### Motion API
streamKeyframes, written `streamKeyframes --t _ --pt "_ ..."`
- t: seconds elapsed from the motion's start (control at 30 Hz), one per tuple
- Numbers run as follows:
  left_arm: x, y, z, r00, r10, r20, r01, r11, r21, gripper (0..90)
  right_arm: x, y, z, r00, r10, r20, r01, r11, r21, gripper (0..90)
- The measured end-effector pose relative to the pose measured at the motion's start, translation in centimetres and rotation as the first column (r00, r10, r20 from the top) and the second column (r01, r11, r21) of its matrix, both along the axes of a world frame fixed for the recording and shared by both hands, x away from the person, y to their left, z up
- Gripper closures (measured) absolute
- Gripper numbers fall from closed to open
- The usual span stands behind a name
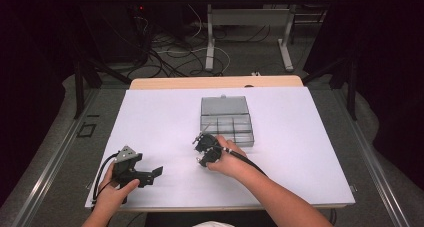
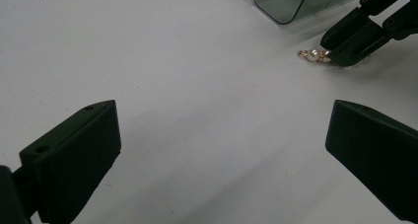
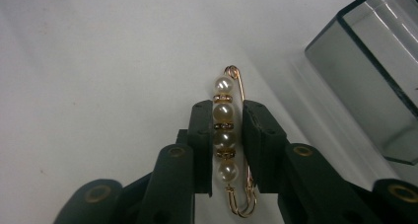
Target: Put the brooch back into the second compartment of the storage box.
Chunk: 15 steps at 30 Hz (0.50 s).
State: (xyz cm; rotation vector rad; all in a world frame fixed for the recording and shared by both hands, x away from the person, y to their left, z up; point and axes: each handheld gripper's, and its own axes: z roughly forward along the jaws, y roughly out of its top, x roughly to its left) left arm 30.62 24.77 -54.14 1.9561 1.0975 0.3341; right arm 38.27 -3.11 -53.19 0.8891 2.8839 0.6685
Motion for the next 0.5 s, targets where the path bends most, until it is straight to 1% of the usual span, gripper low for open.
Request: streamKeyframes --t 0.03,0.17,0.5 --pt "0.02 0.04 0.02 1.0 -0.003 0.003 0.003 1.0 0.006 0.2 0.03 0.04 -0.04 1.0 0.004 -0.005 -0.004 1.0 -0.002 76.0" --pt "-0.01 0.01 0.01 1.0 0.001 -0.001 -0.001 1.0 -0.001 0.2 0.02 0.16 -0.14 1.0 -0.005 -0.009 0.005 0.9998 -0.017 78.3" --pt "0.01 0.01 0.0 1.0 0.0 -0.001 0.0 1.0 0.001 0.2 0.21 0.1 -0.11 0.9998 -0.01 -0.019 0.01 0.9999 -0.014 79.7"
